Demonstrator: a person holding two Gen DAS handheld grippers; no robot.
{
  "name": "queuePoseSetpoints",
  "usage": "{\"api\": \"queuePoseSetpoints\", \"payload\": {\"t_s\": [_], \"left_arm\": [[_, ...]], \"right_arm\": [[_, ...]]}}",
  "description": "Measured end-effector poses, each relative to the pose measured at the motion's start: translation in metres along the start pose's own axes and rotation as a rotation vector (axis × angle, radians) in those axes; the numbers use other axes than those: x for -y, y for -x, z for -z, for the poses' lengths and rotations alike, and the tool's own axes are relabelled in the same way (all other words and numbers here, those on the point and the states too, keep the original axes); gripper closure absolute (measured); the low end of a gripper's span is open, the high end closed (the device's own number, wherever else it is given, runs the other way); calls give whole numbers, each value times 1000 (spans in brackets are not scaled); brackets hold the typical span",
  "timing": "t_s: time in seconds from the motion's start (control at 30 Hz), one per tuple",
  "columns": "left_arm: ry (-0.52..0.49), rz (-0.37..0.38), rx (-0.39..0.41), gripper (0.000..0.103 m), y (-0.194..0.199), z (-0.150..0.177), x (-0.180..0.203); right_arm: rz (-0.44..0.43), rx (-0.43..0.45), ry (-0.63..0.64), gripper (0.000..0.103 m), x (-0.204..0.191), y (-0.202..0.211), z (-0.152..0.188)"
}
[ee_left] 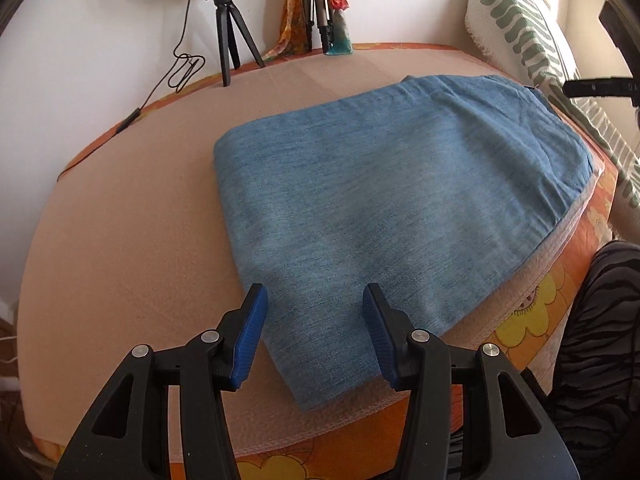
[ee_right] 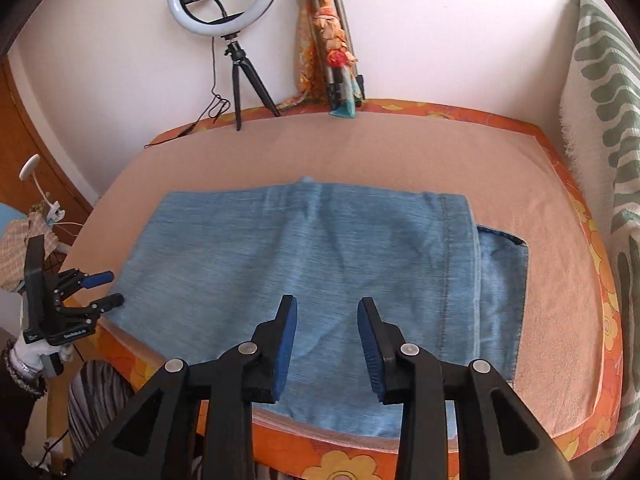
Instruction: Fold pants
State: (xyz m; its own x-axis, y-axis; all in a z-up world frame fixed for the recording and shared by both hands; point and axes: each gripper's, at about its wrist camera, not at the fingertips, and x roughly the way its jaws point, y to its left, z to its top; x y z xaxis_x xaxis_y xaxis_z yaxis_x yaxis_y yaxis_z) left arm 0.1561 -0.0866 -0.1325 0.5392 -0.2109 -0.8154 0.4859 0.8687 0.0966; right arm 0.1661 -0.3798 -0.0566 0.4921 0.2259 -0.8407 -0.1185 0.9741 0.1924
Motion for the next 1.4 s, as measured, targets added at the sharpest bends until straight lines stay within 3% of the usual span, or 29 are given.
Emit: {"api": "queuePoseSetpoints", "payload": {"t_s": [0.1,0.27,0.47,0.53,0.63,0.73,0.77,0.9,1.03,1.4], "left_arm": [[-22,-11,48,54,-1,11,1],[112,-10,87,53,14,14,-22],[378,172,71,53,13,37,-55],[442,230,80,53,12,42,-59],[519,336,90,54,9,45,-62],[564,392,93,57,5,45,-64],[567,399,102,63,6,45,-63],[572,439,174,67,19,42,-61],[512,435,211,69,30,30,-51],[458,445,239,70,37,17,-33]], "right_arm": [[-79,-6,50,69,-41,-17,-12],[-175,-71,136,69,-109,-63,-28],[-283,-153,129,62,-157,-107,-44],[-287,-174,112,39,-168,-118,-49],[-307,-204,89,37,-181,-133,-57],[-329,-247,64,36,-194,-148,-65],[-332,-260,59,35,-198,-152,-67],[-293,-301,48,35,-215,-171,-76],[-238,-340,82,35,-239,-190,-84],[49,-435,333,37,-307,-238,-87]]}}
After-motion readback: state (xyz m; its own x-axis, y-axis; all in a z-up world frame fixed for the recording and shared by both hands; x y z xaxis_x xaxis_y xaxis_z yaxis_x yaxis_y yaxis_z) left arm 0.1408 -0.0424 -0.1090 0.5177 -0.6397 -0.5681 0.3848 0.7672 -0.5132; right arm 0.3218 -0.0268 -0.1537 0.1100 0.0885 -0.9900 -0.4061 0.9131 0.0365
